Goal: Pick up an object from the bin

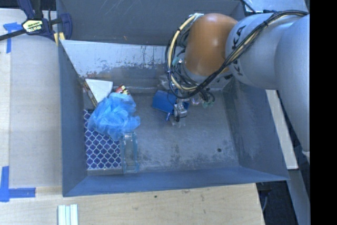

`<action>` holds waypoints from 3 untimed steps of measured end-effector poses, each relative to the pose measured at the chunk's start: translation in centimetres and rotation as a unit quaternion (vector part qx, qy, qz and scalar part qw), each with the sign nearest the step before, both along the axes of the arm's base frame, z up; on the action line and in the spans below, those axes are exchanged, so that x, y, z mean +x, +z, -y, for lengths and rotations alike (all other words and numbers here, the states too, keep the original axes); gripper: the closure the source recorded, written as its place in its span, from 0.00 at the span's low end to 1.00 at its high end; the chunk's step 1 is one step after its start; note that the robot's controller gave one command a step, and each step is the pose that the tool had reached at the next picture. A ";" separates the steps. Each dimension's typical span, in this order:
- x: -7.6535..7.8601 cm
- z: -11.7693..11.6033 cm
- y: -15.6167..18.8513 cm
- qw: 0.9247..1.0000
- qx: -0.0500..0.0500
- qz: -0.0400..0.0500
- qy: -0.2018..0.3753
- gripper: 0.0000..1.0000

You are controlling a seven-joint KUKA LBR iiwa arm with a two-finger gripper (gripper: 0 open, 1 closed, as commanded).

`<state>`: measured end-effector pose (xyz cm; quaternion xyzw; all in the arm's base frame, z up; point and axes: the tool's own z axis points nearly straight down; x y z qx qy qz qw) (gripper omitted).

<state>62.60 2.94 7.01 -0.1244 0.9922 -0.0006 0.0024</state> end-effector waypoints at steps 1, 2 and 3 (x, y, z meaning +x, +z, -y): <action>-0.7 -1.1 0.5 0.997 0.001 0.004 -0.083 1.00; -0.7 -1.1 0.5 0.997 0.001 0.004 -0.083 1.00; -0.9 -1.1 1.0 0.997 0.001 0.002 -0.082 1.00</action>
Offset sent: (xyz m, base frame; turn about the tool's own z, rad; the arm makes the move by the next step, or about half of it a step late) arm 0.0000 0.0000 0.0000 0.0000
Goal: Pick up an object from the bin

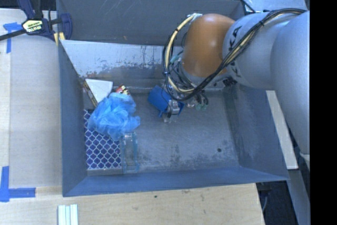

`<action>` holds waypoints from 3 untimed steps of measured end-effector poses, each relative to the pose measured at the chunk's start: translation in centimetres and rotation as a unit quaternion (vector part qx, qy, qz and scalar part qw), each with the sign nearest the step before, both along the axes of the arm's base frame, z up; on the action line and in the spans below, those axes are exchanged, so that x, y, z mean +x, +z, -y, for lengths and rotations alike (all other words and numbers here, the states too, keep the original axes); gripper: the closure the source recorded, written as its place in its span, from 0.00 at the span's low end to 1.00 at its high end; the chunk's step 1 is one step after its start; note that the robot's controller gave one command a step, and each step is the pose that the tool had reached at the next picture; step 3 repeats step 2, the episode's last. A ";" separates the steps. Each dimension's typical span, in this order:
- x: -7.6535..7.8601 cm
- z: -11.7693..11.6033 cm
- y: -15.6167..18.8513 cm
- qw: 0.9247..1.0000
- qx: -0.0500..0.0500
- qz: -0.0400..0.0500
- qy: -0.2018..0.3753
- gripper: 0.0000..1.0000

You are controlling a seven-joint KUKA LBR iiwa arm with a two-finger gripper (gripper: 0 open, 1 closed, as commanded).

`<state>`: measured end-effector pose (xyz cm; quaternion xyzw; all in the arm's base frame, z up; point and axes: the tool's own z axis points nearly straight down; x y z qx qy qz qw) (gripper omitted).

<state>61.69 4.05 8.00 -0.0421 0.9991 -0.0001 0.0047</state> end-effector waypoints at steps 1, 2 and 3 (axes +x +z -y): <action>-0.1 0.0 1.2 1.000 0.000 -0.002 0.000 1.00; 0.1 0.0 2.9 1.000 0.000 0.003 0.000 1.00; 0.1 0.0 2.9 1.000 0.000 0.003 0.000 1.00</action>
Offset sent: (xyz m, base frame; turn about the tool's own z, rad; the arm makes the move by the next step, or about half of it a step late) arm 0.0000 0.0000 0.0471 0.0000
